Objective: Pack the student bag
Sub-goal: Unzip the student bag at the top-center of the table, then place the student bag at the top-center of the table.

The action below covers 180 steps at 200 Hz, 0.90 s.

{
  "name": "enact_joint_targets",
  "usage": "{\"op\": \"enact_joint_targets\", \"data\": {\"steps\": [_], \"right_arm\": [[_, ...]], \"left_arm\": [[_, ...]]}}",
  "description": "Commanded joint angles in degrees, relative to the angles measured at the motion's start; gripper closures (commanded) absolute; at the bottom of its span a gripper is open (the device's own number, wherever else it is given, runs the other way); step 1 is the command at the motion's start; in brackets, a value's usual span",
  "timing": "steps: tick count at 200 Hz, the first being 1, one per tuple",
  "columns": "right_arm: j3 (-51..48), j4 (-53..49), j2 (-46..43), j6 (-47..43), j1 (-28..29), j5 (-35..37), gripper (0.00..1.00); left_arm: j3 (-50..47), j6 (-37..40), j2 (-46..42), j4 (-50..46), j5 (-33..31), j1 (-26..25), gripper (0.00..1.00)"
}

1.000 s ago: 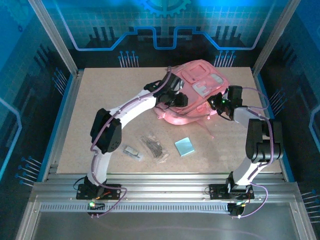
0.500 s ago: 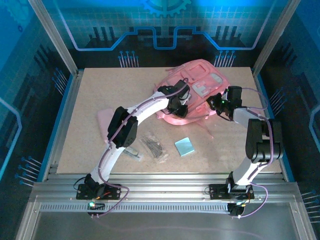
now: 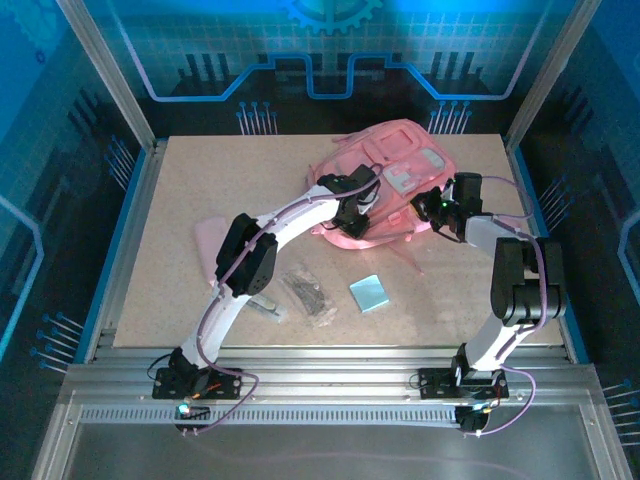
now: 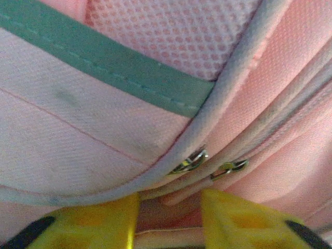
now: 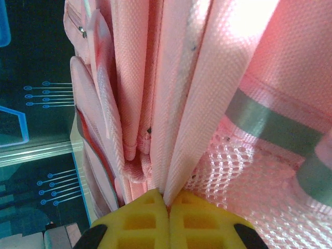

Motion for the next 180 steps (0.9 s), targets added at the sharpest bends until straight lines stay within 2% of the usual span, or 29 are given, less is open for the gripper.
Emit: {"op": "enact_joint_targets", "data": {"steps": [1,14,58,123,150,180], "right_arm": [[0.8,3.3,-2.3,-0.5,-0.2,0.0,1.00],[0.9,3.1,-2.3,-0.6,-0.1,0.1,1.00],[1.7,0.6,-2.9,-2.5,-1.2,1.7,1.00],[1.1,-0.3,-3.1,-3.5,-3.6,3.1,1.00],[1.3,0.2,-2.3,-3.2,-3.6,2.7,1.00],[1.9,0.1,-1.8,-2.7,-3.4,1.0,0.99]], "left_arm": [[-2.7,1.6,4.2,-6.1,-1.9,0.5,0.82],[-3.1,1.1,3.9,-5.9,-2.0,0.6,1.00],[-4.6,-1.0,-1.7,-5.2,-0.9,1.8,1.00],[-10.3,-4.2,-9.5,-9.8,-2.5,8.2,1.00],[-13.0,-6.0,-11.9,-7.7,-0.3,8.7,1.00],[-15.6,-9.4,-13.5,-3.0,5.1,7.7,1.00]]}}
